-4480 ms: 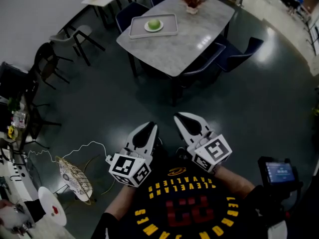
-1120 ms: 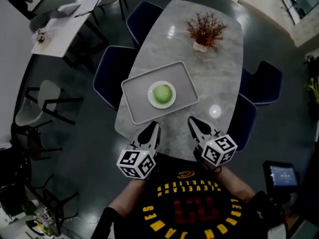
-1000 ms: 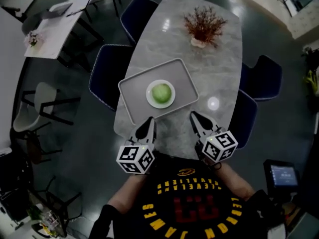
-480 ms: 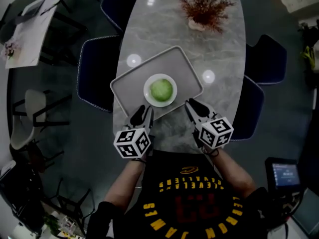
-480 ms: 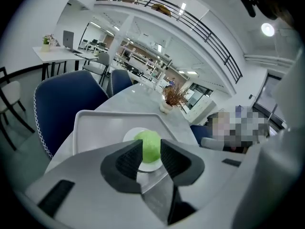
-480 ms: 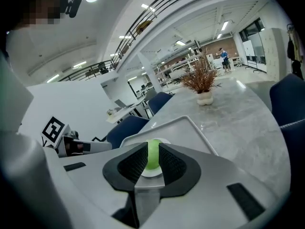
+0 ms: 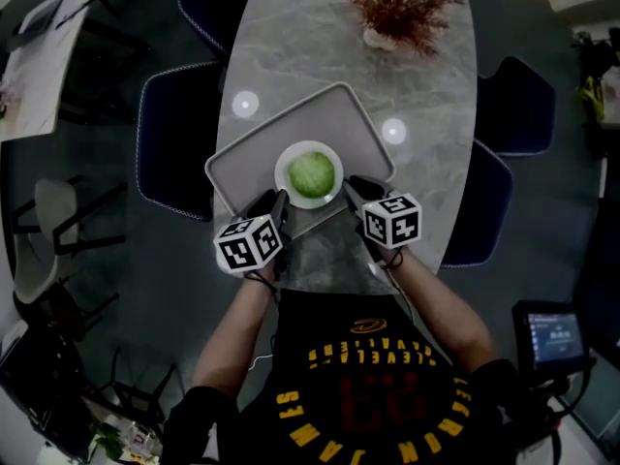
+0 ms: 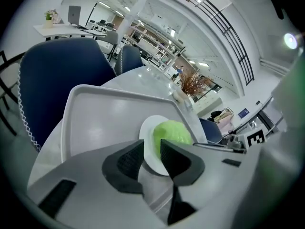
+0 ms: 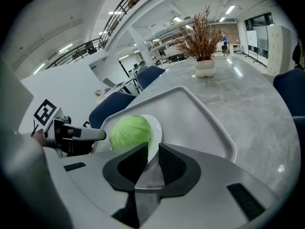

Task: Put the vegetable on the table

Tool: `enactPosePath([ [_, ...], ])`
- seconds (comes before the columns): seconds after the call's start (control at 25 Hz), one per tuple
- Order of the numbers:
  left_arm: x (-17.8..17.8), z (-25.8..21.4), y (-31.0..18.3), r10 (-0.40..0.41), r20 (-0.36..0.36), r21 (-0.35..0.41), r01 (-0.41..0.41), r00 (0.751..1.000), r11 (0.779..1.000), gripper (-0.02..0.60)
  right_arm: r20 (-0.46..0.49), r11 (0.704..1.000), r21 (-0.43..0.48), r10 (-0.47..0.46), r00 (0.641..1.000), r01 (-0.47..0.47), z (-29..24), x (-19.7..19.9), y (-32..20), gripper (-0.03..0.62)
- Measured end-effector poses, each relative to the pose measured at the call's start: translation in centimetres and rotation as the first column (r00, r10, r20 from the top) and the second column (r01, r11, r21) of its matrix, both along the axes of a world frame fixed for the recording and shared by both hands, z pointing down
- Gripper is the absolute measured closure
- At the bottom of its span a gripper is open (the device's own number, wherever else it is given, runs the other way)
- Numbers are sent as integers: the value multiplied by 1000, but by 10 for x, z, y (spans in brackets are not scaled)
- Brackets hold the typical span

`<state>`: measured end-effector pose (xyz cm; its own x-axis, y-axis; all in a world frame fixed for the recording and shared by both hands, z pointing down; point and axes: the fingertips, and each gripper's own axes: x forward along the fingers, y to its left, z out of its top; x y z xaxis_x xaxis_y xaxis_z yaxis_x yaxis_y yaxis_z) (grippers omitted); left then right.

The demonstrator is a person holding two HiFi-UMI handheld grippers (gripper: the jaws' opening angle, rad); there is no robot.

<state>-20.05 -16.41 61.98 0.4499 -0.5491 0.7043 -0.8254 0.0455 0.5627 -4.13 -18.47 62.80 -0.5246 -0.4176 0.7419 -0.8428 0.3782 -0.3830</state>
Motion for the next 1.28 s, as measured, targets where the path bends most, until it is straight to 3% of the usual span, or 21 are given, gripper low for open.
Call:
enactPosePath([
  [0.2,-2,19,-4,24,6,-55,-24,1000,998,476,-40,998,-63,5,999,-8,14,-3,-4,522],
  [0.48,6,29,-1,29,-38,-101,-33,999,994,476,-14,985,-168,35,999,-37,25,-4,-2,522],
  [1.12,11,30,-7,1,-130,-151,-20,992,988,476,28,975,-199,105,994,-98,24,-11,-9,530],
  [1.28,9,31,-7,-54,-170,-189,22,984,982,479,41,971,-210,130,991,-119,22,-12,-6,530],
])
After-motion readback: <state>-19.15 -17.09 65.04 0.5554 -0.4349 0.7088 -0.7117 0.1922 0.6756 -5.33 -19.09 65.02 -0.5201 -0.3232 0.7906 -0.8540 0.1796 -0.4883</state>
